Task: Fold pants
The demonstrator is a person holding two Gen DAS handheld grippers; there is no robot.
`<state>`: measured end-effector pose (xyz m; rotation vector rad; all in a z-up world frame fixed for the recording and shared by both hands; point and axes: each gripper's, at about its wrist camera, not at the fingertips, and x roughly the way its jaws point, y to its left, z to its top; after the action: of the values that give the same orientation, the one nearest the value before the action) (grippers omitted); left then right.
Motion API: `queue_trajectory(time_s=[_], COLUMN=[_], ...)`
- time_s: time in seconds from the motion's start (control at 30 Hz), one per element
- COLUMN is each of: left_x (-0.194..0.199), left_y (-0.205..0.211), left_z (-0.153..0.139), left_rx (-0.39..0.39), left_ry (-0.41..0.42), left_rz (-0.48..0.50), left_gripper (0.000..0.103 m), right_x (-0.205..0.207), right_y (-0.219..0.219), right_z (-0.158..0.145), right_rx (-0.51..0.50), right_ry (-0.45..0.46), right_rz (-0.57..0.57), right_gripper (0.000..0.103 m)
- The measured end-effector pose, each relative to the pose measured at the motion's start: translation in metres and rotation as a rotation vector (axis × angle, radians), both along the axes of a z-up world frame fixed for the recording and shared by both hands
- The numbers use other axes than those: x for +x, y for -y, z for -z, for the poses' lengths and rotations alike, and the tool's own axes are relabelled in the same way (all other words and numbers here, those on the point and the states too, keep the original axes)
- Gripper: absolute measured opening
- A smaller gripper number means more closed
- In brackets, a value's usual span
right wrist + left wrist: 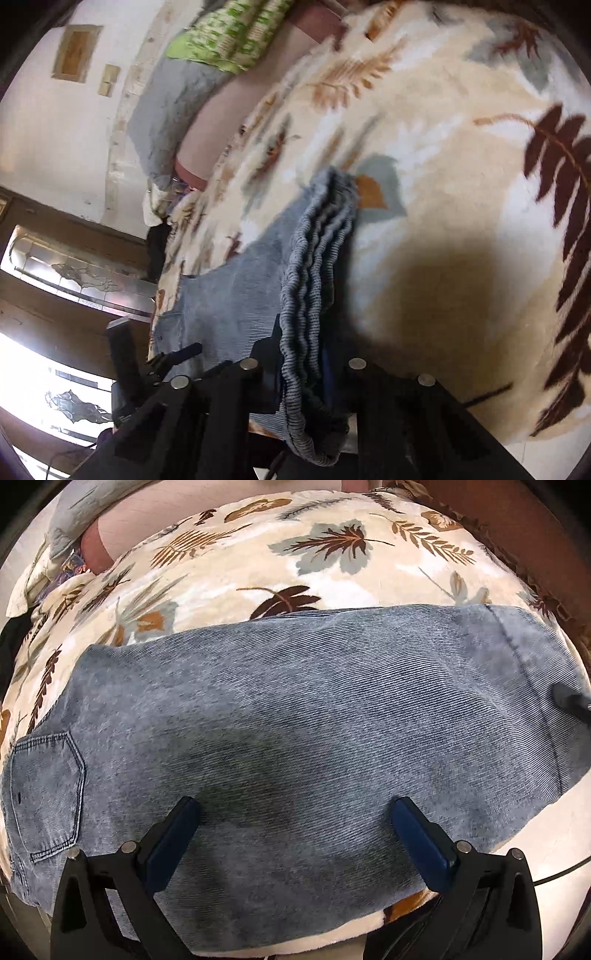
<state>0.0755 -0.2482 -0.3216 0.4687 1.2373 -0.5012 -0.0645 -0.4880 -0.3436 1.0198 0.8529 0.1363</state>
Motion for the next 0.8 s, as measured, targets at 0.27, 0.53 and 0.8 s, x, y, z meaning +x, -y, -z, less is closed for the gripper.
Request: queue_trajectory(time_s=[0.27,0.53,0.8], left_x=[0.021,0.03,0.033], left_y=[-0.074,-0.161,-0.205], left_z=[-0.027,-0.052,-0.058], left_rx=[-0.095,-0.152,-0.166], left_ry=[-0.007,0.054,0.075], left_rz=[-0.173,-0.33,-0.408], left_gripper=[0.103,0.103,0.103], right_x=[0.018,0.089,0.129], right_y=[-0.042,-0.146,-0.218], right_z=[-0.074,-0.085,-0.021], right_rx=[-0.07,-0.107,0.036], right_ry=[0.109,0.074,-0.009], right_rz=[-0.055,-0.238,-0.312], right_gripper=[0.015,0.015,0.044])
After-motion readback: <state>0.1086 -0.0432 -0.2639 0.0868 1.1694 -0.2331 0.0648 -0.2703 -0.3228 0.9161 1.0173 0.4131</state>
